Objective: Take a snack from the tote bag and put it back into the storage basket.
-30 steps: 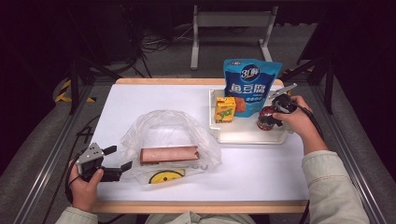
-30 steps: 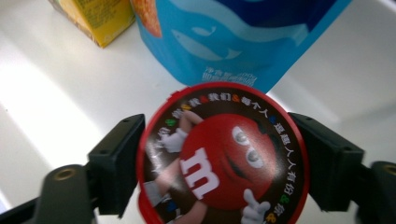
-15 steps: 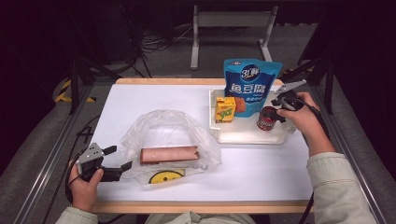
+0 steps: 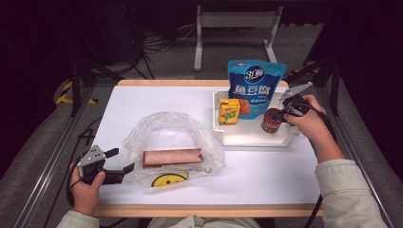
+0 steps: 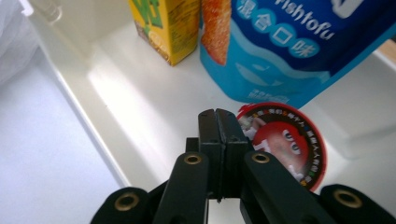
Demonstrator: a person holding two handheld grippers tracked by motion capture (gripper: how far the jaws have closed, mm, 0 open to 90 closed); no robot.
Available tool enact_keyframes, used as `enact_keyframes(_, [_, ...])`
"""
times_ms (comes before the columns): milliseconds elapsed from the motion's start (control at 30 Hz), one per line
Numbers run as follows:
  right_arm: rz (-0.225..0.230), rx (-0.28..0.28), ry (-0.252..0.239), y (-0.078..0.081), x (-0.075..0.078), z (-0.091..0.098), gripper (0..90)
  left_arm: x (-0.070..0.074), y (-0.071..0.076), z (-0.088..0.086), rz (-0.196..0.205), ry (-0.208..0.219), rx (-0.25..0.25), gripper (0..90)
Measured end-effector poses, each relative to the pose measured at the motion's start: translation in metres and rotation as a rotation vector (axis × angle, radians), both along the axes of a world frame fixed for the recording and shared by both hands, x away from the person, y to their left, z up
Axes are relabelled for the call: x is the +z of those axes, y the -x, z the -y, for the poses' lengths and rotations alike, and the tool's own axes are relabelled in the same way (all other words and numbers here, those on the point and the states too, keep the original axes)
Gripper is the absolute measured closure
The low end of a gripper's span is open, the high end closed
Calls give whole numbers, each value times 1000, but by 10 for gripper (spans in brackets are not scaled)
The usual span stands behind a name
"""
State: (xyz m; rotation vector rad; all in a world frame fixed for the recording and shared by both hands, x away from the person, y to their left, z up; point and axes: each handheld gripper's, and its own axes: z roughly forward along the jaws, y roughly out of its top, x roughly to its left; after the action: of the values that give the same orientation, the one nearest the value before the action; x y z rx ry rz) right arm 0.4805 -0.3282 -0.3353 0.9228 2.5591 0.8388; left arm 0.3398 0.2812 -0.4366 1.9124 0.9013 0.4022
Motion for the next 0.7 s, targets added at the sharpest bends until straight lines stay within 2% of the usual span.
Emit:
enact_keyframes(200, [-54,28,43,1,-6,-5,900,0,0,0,3,-1,1,113])
enact_keyframes(333, [-89,16,77,0,-12,-6,900,0,0,-1,5,0,-2,112])
enact_keyframes(600, [-94,-11,119,-4,-19,-3,900,0,0,-1,7,0,-1,112])
enact_keyframes(700, [-92,-22,114,-5,-21,-1,900,0,0,-1,7,0,-3,111])
